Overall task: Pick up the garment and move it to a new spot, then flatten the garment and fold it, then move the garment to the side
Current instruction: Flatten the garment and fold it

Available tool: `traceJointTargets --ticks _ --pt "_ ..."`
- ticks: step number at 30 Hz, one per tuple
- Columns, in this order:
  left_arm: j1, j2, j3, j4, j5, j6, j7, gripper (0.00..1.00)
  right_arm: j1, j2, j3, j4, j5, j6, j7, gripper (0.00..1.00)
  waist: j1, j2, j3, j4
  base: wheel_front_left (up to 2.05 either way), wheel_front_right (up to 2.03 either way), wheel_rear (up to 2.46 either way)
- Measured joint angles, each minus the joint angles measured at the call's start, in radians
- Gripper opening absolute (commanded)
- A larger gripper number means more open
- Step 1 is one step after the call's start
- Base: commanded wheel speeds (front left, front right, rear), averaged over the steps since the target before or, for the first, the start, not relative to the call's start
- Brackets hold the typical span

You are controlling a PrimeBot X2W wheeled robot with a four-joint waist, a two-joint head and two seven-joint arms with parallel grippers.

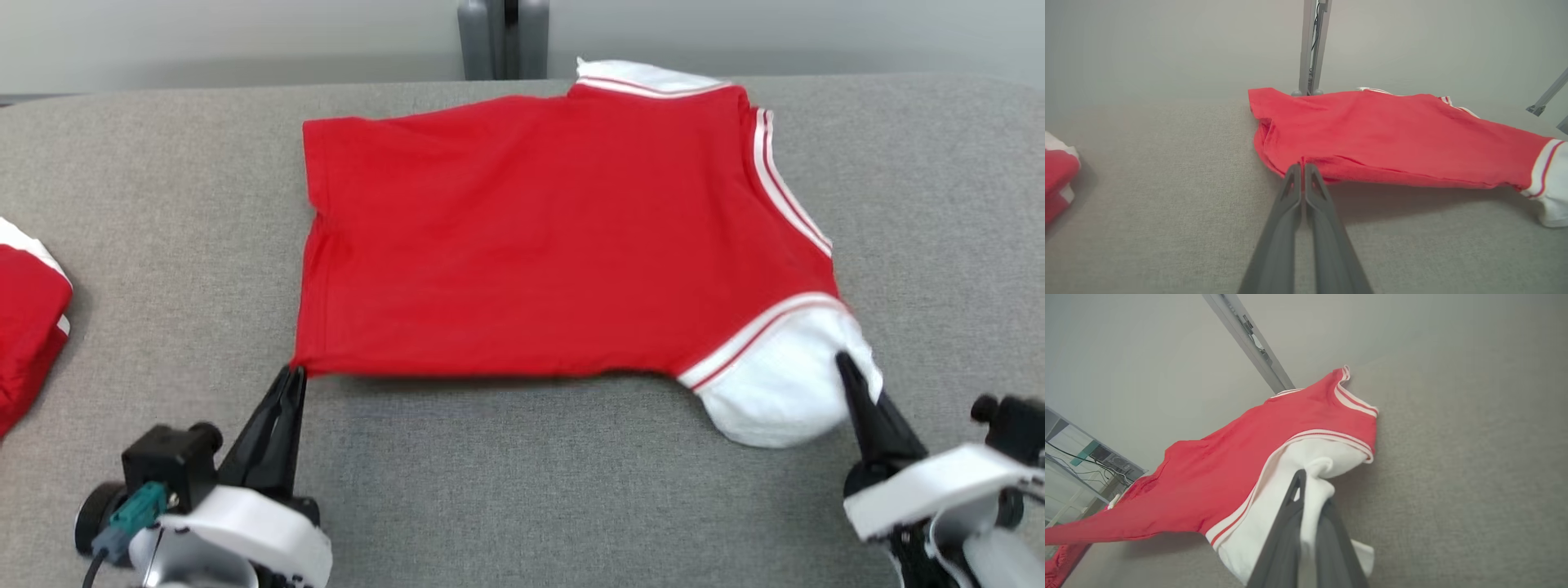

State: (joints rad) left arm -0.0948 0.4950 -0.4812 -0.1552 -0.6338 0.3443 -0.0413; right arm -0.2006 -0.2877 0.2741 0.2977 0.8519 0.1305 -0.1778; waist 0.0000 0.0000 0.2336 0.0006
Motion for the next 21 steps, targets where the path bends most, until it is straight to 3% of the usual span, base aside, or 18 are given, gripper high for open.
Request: traceJointTargets --ticks 12,21 --pt "0.235 0.036 0.020 -0.081 -0.067 0.106 0.069 0.00 0.337 0.148 -0.152 -0.186 -0.091 0.000 0.152 0.00 0.0000 0.0000 -0.098 -0.023 0.00 0.00 0.00" --pt "0.342 0.073 0.019 -0.131 -0.111 0.135 0.131 0.00 0.513 0.205 -0.226 -0.295 -0.147 0.000 0.322 0.00 0.0000 0.0000 -0.140 -0.040 0.00 0.00 0.00"
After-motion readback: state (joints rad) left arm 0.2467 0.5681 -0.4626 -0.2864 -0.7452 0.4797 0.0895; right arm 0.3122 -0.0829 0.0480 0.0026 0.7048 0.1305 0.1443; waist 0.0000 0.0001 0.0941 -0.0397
